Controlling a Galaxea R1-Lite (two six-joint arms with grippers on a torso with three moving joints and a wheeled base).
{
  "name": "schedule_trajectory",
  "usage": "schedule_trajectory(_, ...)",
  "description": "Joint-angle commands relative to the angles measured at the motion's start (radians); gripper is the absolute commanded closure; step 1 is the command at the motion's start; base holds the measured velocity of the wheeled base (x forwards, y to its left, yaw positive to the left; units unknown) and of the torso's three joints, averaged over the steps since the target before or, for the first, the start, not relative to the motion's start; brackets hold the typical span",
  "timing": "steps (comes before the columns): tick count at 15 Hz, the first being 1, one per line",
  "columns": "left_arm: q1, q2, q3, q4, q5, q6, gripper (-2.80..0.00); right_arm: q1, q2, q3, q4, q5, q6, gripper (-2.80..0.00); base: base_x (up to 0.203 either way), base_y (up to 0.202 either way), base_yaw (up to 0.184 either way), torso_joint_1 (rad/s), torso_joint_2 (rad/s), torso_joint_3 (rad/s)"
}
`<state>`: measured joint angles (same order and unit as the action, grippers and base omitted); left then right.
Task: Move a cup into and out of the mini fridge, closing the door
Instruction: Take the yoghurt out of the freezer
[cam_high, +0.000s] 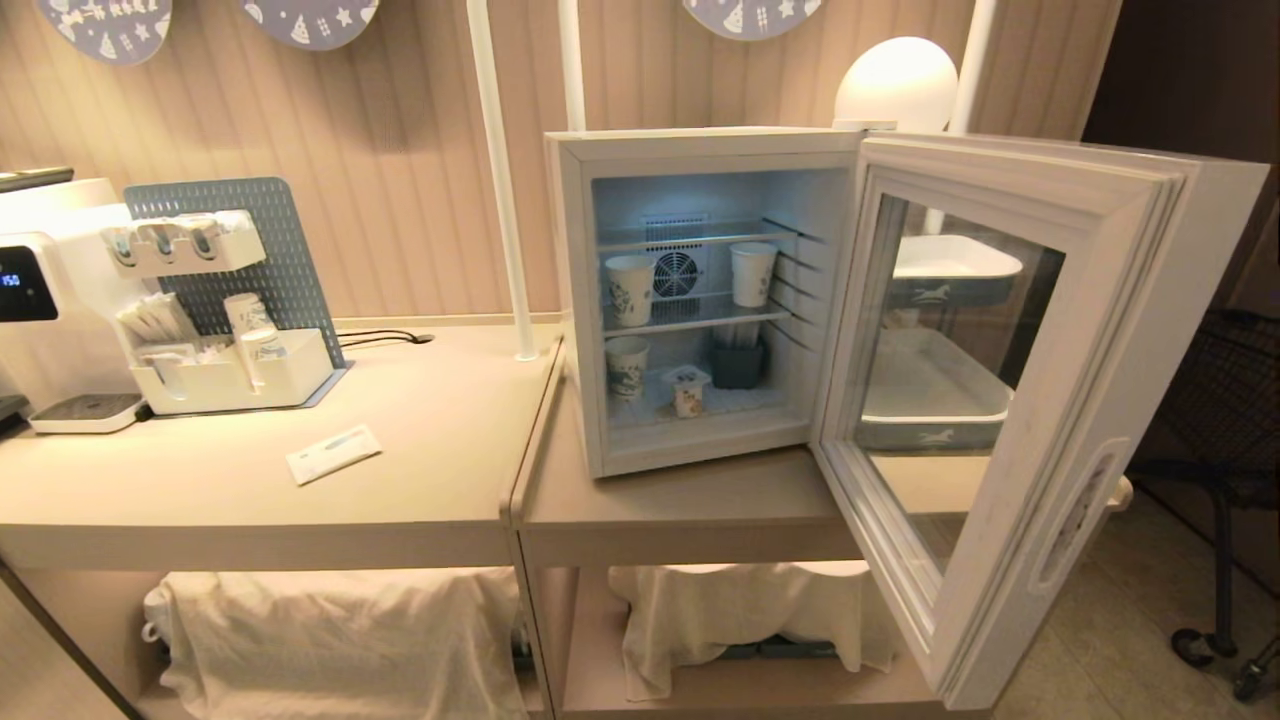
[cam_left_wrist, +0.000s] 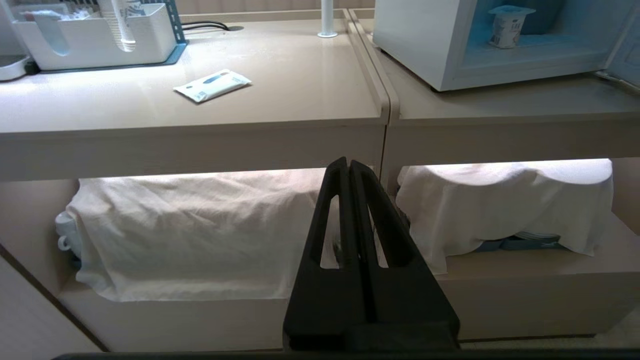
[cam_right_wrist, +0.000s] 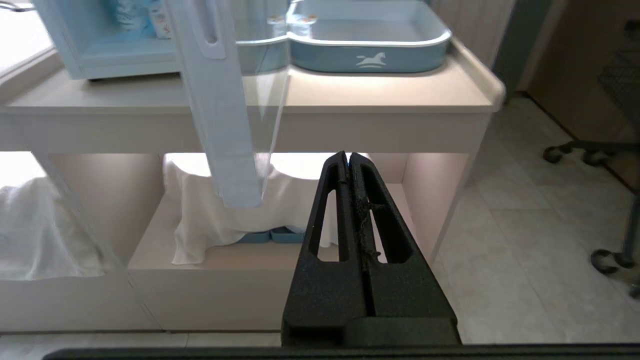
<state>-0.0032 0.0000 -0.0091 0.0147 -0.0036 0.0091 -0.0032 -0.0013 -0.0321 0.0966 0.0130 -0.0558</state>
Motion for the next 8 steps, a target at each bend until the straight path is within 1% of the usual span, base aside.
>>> schedule_trajectory(1, 0.000, 0.000, 0.000, 0.001, 0.000, 0.000, 0.00, 0.000, 0.001, 0.000, 0.000, -0.001, 0.001, 0.00, 0.008, 0.044, -0.003, 0.001, 0.00, 0.002)
schedule_trajectory(3, 0.000, 0.000, 0.000, 0.001, 0.000, 0.000, 0.00, 0.000, 0.001, 0.000, 0.000, -0.001, 0.001, 0.00, 0.000, 0.026, 0.006, 0.001, 0.00, 0.001)
schedule_trajectory(4, 0.000, 0.000, 0.000, 0.001, 0.000, 0.000, 0.00, 0.000, 0.001, 0.001, 0.000, -0.001, 0.001, 0.00, 0.000, 0.133, -0.003, -0.002, 0.00, 0.005)
schedule_trajectory(8, 0.000, 0.000, 0.000, 0.001, -0.001, 0.000, 0.00, 0.000, 0.001, 0.001, 0.000, -0.001, 0.001, 0.00, 0.000, 0.193, 0.001, 0.004, 0.00, 0.002)
